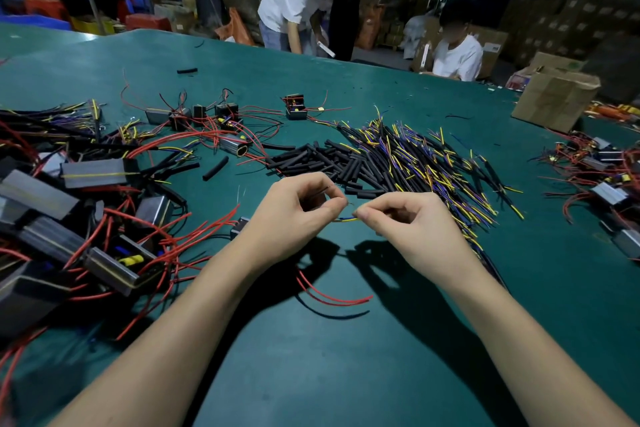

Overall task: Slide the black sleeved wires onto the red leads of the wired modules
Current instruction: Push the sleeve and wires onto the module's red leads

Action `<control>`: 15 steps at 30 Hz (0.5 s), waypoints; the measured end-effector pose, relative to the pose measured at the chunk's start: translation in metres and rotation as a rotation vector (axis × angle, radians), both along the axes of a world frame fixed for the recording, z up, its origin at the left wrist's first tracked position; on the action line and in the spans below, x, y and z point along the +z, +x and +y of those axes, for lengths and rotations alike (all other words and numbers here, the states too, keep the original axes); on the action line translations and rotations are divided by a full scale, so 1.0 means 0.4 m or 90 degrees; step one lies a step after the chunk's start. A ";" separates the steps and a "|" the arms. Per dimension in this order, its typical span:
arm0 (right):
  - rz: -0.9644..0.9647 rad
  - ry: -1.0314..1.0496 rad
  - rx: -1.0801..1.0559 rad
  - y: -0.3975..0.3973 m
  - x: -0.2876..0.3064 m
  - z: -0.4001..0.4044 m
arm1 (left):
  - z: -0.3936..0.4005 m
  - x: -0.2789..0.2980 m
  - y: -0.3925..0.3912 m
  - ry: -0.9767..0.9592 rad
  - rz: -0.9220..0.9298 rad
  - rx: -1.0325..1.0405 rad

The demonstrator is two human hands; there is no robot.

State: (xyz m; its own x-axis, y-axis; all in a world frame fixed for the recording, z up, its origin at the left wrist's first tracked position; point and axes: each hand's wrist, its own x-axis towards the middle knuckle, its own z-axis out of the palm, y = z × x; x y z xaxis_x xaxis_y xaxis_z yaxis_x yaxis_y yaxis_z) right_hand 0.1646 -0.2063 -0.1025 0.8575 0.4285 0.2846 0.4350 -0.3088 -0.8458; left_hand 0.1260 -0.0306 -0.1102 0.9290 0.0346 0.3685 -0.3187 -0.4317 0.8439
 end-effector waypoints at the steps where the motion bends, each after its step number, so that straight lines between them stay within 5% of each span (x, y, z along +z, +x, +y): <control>1: 0.003 0.009 -0.011 -0.002 0.001 0.002 | 0.000 0.001 -0.001 -0.021 -0.001 0.000; 15: 0.052 0.099 -0.034 -0.021 0.003 0.022 | -0.006 0.005 -0.005 -0.024 -0.031 0.003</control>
